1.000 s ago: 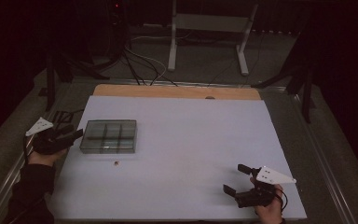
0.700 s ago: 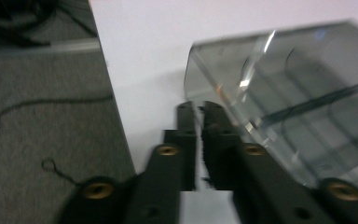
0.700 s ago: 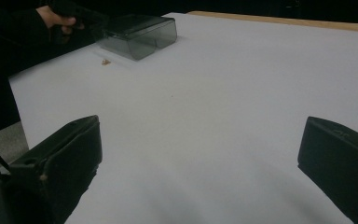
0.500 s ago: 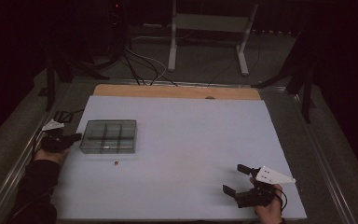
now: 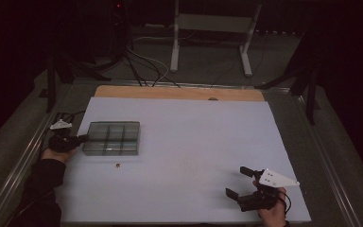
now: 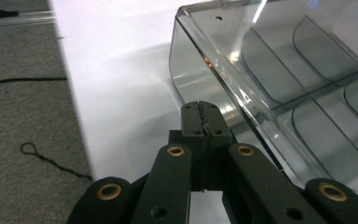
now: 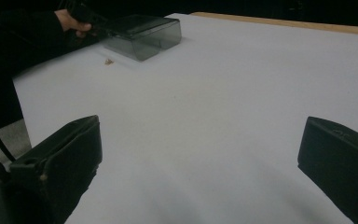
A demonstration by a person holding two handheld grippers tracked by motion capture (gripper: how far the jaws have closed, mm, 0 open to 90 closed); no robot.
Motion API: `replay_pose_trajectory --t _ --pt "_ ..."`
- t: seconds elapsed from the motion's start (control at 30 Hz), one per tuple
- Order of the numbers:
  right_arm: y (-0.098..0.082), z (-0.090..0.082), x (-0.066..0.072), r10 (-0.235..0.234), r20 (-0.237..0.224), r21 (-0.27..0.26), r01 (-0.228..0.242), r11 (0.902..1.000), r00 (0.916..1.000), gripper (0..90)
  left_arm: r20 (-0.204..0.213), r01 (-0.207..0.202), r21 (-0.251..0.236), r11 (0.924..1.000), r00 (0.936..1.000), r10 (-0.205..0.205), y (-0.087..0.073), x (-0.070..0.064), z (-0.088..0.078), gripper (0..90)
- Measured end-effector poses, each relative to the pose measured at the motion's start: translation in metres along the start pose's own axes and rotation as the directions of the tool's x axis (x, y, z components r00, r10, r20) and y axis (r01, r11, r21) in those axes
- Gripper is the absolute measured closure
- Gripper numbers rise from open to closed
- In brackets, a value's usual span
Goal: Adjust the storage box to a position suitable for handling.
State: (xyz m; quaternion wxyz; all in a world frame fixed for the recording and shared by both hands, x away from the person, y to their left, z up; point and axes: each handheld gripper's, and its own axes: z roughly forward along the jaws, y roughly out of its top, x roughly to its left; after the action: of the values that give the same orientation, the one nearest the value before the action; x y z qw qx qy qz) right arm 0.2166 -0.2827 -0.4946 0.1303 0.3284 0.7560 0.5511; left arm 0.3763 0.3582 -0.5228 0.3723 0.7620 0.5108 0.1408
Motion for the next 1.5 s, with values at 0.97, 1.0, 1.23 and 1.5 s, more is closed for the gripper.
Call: replay_pose_trajectory --t 0.97,1.0,1.23,1.5 --pt "0.002 0.007 0.005 -0.126 0.074 -0.033 0.129 0.9911 0.9892 0.0 0.223 -0.283 0.101 0.9539 0.9408 0.256 0.049 -0.106 0.070 90.0" --pt "0.003 0.008 0.004 -0.115 0.067 -0.029 0.117 0.9927 0.9911 0.0 0.229 -0.290 0.103 0.9514 0.9377 0.261 0.050 -0.109 0.072 90.0" --pt "0.010 0.025 0.005 -0.120 0.050 0.004 0.120 0.9928 0.9916 7.6 0.281 -0.334 0.106 0.9365 0.9135 0.295 0.062 -0.136 0.090 90.0" --pt "0.015 0.055 -0.010 -0.039 0.091 0.116 0.029 0.9928 0.9950 20.3 0.344 -0.372 0.097 0.9231 0.8829 0.320 0.076 -0.168 0.114 90.0"
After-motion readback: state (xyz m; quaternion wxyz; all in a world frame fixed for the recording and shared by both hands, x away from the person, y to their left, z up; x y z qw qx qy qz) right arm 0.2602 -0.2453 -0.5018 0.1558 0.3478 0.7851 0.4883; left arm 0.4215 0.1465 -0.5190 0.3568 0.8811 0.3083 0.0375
